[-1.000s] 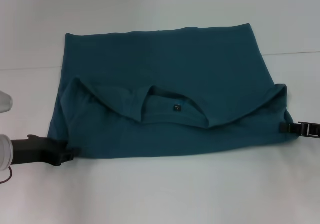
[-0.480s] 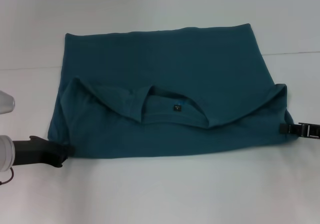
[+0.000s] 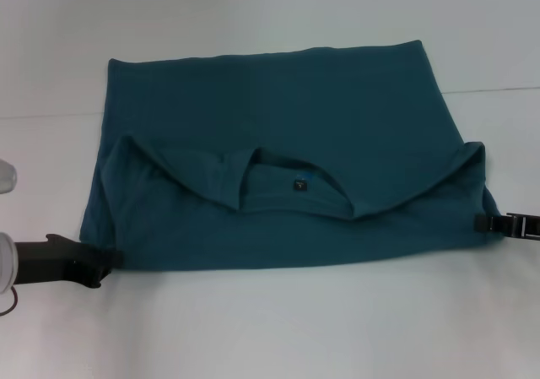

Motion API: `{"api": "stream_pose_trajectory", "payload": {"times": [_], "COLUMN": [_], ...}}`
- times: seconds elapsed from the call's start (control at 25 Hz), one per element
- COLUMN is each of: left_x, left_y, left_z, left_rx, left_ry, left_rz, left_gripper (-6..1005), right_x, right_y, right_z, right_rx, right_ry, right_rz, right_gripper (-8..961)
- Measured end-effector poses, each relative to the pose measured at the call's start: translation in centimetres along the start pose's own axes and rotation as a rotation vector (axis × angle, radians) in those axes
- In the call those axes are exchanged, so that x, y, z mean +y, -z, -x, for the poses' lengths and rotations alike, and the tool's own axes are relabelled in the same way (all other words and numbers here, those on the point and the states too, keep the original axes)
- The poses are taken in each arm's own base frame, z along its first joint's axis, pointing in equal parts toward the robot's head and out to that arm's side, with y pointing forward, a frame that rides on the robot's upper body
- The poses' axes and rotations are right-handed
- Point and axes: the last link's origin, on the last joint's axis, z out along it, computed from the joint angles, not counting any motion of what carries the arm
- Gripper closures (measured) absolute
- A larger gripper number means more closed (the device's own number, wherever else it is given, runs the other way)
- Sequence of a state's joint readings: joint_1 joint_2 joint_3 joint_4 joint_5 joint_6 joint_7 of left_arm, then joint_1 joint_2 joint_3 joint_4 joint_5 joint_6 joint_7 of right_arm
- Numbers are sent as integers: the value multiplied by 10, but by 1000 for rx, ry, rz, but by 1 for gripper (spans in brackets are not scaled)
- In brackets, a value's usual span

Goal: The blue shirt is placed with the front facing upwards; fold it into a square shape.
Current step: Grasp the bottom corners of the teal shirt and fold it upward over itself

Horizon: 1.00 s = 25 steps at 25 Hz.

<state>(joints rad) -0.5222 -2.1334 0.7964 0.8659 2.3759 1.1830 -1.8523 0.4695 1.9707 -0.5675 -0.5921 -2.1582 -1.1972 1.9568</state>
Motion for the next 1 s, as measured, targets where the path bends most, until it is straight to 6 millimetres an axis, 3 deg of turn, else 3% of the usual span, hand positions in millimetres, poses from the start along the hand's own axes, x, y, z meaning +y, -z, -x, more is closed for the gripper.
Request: {"api": "stream_pose_trajectory", "payload": {"times": [0.4, 0.8, 1.0], "left_x": [4, 7, 9], "left_y": [23, 53, 57], "left_z": [9, 23, 31], "left_rx": [-4, 27, 9], "left_ry": [26, 95, 104], "left_rz": [46, 142, 162], "left_gripper": [1001, 1001, 1001], "right_x": [3, 0, -5], "right_y": [14, 59, 73], "right_z": [-18, -57, -76], "right_rx": [8, -8, -14], "right_ry": [26, 29, -2], "right_rz": [79, 168, 154], "right_gripper": [917, 917, 917]}}
